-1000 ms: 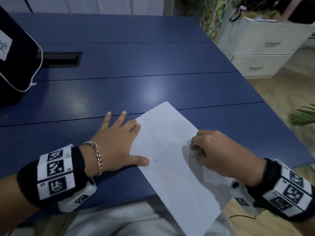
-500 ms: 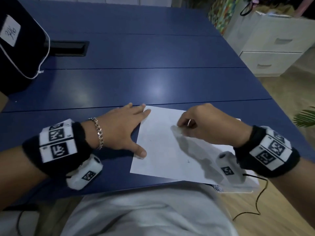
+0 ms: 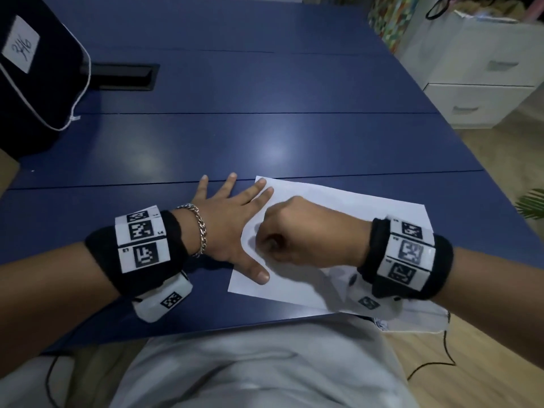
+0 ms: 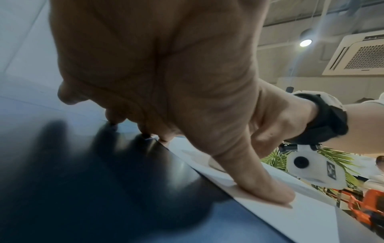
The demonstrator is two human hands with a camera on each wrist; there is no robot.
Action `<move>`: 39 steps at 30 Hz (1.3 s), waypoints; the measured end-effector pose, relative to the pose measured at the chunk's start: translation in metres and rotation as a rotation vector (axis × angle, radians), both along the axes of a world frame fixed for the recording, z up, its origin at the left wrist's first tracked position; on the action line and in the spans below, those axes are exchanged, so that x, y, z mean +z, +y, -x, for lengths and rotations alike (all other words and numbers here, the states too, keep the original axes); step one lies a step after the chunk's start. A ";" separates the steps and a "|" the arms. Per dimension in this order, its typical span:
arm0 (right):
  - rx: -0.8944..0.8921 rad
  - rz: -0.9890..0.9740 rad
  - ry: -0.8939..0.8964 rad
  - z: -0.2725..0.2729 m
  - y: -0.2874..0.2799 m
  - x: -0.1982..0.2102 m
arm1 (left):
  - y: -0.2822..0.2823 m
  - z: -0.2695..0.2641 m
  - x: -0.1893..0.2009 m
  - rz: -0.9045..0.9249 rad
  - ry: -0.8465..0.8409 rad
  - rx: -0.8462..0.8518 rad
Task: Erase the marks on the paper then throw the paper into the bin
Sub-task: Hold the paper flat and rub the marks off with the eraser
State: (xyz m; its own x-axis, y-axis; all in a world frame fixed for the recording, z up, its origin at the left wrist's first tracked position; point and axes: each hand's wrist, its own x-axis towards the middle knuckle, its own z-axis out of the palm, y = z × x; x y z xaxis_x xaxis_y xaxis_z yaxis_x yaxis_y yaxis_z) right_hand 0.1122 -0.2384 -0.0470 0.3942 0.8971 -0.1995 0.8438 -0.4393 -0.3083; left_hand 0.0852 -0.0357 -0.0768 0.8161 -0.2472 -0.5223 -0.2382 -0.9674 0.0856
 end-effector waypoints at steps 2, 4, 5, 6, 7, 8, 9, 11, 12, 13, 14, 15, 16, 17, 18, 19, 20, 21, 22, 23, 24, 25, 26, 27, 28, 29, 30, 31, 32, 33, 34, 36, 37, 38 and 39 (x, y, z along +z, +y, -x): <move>-0.089 -0.013 -0.068 -0.021 0.002 0.001 | 0.000 -0.001 -0.001 -0.006 0.003 0.004; -0.229 -0.051 -0.114 -0.038 0.004 0.003 | 0.000 -0.001 -0.001 -0.016 0.008 0.001; -0.263 -0.062 -0.132 -0.041 0.005 0.002 | 0.000 -0.002 -0.001 -0.020 0.010 -0.001; -0.254 -0.069 -0.141 -0.037 0.006 0.002 | 0.000 -0.002 -0.001 -0.019 0.011 0.001; -0.203 -0.064 -0.126 -0.029 0.008 0.001 | 0.000 -0.002 0.000 -0.016 0.011 0.002; -0.128 -0.048 -0.088 -0.018 0.009 0.001 | 0.000 -0.001 0.001 -0.014 0.010 0.001; -0.052 -0.020 -0.040 -0.007 0.009 0.002 | 0.000 -0.001 0.002 -0.014 0.010 -0.002; 0.014 0.032 -0.004 -0.004 0.001 0.007 | -0.001 -0.001 0.002 -0.023 0.014 -0.007; -0.020 0.022 -0.008 -0.011 -0.006 0.010 | -0.001 -0.001 0.003 -0.029 0.017 -0.008; -0.093 -0.004 -0.017 -0.021 -0.016 0.013 | -0.001 -0.001 0.004 -0.034 0.017 -0.010; -0.183 -0.030 -0.031 -0.030 -0.030 0.017 | -0.001 -0.002 0.004 -0.038 0.014 -0.013; -0.270 -0.045 -0.053 -0.039 -0.047 0.021 | 0.000 -0.002 0.004 -0.041 0.010 -0.015; -0.340 -0.045 -0.074 -0.045 -0.064 0.023 | 0.001 -0.002 0.004 -0.041 0.011 -0.018; -0.395 -0.024 -0.082 -0.049 -0.082 0.023 | 0.003 -0.001 0.004 -0.041 0.013 -0.026; -0.435 0.009 -0.083 -0.049 -0.098 0.022 | 0.004 -0.001 0.003 -0.043 0.015 -0.037; -0.459 0.040 -0.085 -0.046 -0.111 0.019 | 0.006 0.000 0.003 -0.046 0.016 -0.048; -0.475 0.058 -0.088 -0.041 -0.121 0.015 | 0.007 0.000 0.003 -0.047 0.017 -0.059; -0.489 0.058 -0.089 -0.035 -0.128 0.012 | 0.009 0.000 0.003 -0.045 0.015 -0.069; -0.499 0.045 -0.086 -0.029 -0.133 0.009 | 0.012 -0.003 0.004 -0.045 0.013 -0.075; -0.505 0.031 -0.081 -0.023 -0.135 0.007 | 0.016 -0.007 0.005 -0.050 0.006 -0.078; -0.503 0.019 -0.077 -0.016 -0.136 0.007 | 0.020 -0.013 0.008 -0.060 -0.020 -0.083; -0.494 0.014 -0.077 -0.010 -0.134 0.006 | 0.026 -0.021 0.012 -0.080 -0.059 -0.084; -0.483 0.016 -0.080 -0.005 -0.132 0.006 | 0.030 -0.030 0.017 -0.107 -0.097 -0.075; -0.479 0.022 -0.082 0.000 -0.128 0.005 | 0.034 -0.037 0.023 -0.136 -0.133 -0.062; -0.488 0.030 -0.083 0.005 -0.124 0.004 | 0.035 -0.042 0.031 -0.165 -0.172 -0.051; -0.507 0.038 -0.085 0.008 -0.120 0.004 | 0.034 -0.044 0.038 -0.180 -0.217 -0.052; -0.531 0.045 -0.089 0.010 -0.116 0.004 | 0.028 -0.041 0.044 -0.166 -0.256 -0.065; -0.559 0.055 -0.090 0.012 -0.113 0.004 | 0.019 -0.033 0.048 -0.103 -0.281 -0.072; -0.585 0.068 -0.087 0.013 -0.110 0.006 | 0.008 -0.020 0.050 -0.018 -0.277 -0.067; -0.603 0.080 -0.082 0.015 -0.108 0.007 | -0.003 -0.004 0.050 0.042 -0.233 -0.054; -0.610 0.090 -0.080 0.016 -0.106 0.007 | -0.014 0.012 0.050 0.065 -0.161 -0.042; -0.605 0.113 -0.079 0.019 -0.104 0.007 | -0.031 0.039 0.046 0.006 -0.043 -0.053; -0.594 0.116 -0.072 0.022 -0.103 0.008 | -0.035 0.046 0.042 -0.041 -0.008 -0.054; -0.573 0.115 -0.060 0.025 -0.101 0.007 | -0.036 0.048 0.039 -0.079 0.026 -0.050; -0.547 0.108 -0.049 0.029 -0.099 0.007 | -0.035 0.046 0.039 -0.105 0.053 -0.042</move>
State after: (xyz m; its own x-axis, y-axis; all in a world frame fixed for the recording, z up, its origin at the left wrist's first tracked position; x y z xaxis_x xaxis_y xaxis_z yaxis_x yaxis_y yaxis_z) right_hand 0.0836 -0.3375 -0.0396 0.8074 0.5350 -0.2489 0.4965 -0.8439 -0.2033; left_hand 0.0389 -0.0706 -0.0375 0.7767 -0.2223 -0.5893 -0.2769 -0.9609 -0.0024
